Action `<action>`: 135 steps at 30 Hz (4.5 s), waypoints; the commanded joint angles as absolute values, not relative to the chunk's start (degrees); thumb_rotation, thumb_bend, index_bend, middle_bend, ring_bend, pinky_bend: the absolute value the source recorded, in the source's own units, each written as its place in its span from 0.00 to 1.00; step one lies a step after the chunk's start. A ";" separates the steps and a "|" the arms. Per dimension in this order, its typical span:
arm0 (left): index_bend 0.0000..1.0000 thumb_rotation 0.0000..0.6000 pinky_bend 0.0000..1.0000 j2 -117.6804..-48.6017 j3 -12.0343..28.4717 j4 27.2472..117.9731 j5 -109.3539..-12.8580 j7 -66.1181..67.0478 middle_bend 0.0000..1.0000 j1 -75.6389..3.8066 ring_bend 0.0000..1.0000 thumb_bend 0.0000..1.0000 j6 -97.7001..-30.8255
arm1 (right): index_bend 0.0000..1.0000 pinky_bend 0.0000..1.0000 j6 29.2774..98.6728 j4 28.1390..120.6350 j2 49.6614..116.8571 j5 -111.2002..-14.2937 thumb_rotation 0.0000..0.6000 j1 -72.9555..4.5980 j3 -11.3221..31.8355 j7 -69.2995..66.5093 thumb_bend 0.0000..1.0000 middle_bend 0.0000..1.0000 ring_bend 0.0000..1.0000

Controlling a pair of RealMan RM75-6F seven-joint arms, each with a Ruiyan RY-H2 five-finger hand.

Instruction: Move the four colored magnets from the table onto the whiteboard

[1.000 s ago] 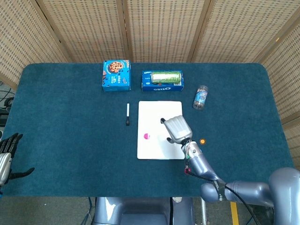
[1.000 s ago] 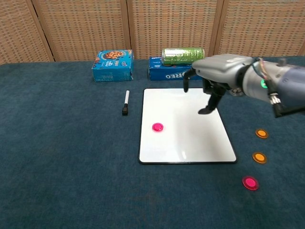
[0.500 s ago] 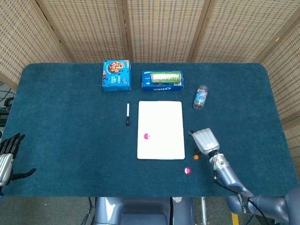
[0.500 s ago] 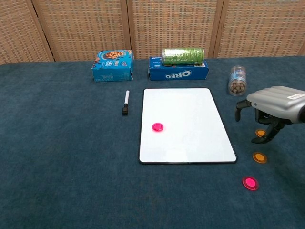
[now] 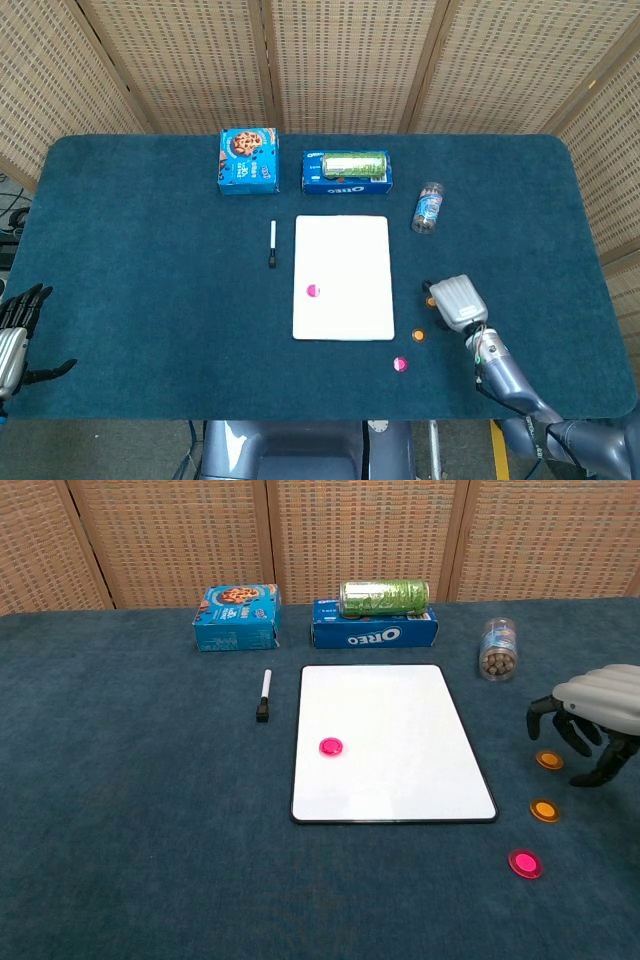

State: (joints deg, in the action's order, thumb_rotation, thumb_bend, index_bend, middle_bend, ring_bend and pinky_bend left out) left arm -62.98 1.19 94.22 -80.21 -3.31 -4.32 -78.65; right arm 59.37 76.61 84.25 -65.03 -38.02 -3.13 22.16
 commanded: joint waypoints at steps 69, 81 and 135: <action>0.00 1.00 0.00 -63.35 0.84 94.64 -80.03 -1.89 0.00 -4.61 0.00 0.00 -78.12 | 0.38 0.01 52.07 69.92 87.61 -66.03 1.00 -33.99 4.21 19.79 0.35 0.00 0.00; 0.00 1.00 0.00 -63.29 0.85 94.65 -79.98 -2.00 0.00 -4.64 0.00 0.00 -78.07 | 0.40 0.01 52.10 69.64 88.18 -66.64 1.00 -33.97 4.44 19.94 0.35 0.00 0.00; 0.00 1.00 0.00 -62.86 1.29 93.95 -79.04 -4.20 0.00 -5.09 0.00 0.00 -76.92 | 0.50 0.01 49.54 79.72 91.65 -38.26 1.00 -55.38 19.29 40.88 0.36 0.00 0.00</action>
State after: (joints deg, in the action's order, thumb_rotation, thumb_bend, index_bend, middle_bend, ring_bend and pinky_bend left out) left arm -62.88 1.29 94.01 -79.07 -4.13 -5.07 -76.98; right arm 49.08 80.75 89.65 -41.72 -52.75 18.65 38.02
